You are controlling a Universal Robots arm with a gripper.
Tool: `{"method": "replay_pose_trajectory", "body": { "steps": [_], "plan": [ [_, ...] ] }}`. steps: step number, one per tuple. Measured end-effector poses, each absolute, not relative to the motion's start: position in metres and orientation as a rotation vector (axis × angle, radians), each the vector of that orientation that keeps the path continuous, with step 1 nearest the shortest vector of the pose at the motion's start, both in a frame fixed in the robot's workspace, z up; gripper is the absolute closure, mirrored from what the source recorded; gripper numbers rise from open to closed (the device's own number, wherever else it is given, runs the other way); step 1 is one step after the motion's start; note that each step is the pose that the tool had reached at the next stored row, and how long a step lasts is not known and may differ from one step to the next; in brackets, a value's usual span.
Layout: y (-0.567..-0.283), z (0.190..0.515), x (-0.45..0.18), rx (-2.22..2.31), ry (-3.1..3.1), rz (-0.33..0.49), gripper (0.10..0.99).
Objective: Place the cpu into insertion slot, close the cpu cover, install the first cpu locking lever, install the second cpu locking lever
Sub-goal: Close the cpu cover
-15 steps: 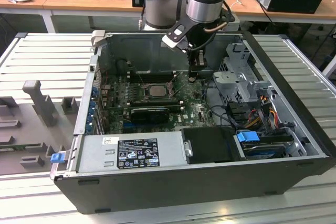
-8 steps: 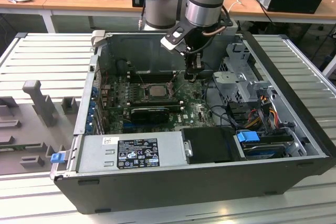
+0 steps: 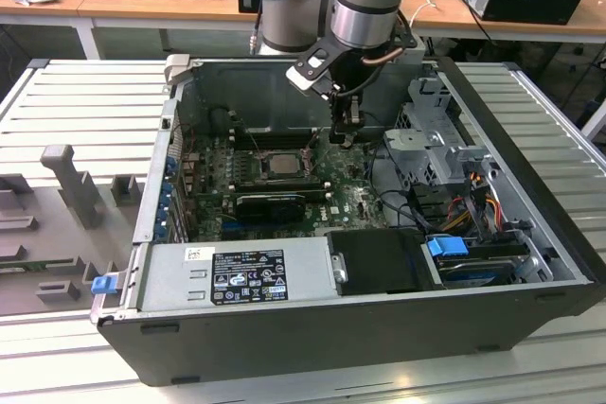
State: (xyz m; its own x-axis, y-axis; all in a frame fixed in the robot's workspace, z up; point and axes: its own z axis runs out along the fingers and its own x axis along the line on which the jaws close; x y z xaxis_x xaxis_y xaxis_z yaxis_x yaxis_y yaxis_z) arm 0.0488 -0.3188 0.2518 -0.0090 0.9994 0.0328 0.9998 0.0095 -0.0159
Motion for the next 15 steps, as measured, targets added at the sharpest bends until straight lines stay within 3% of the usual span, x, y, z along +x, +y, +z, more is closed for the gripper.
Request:
{"method": "replay_pose_trajectory", "body": {
  "steps": [15],
  "plan": [
    [-0.32,0.252,0.037,-2.175,-2.22,-0.019,0.98]
  ]
}}
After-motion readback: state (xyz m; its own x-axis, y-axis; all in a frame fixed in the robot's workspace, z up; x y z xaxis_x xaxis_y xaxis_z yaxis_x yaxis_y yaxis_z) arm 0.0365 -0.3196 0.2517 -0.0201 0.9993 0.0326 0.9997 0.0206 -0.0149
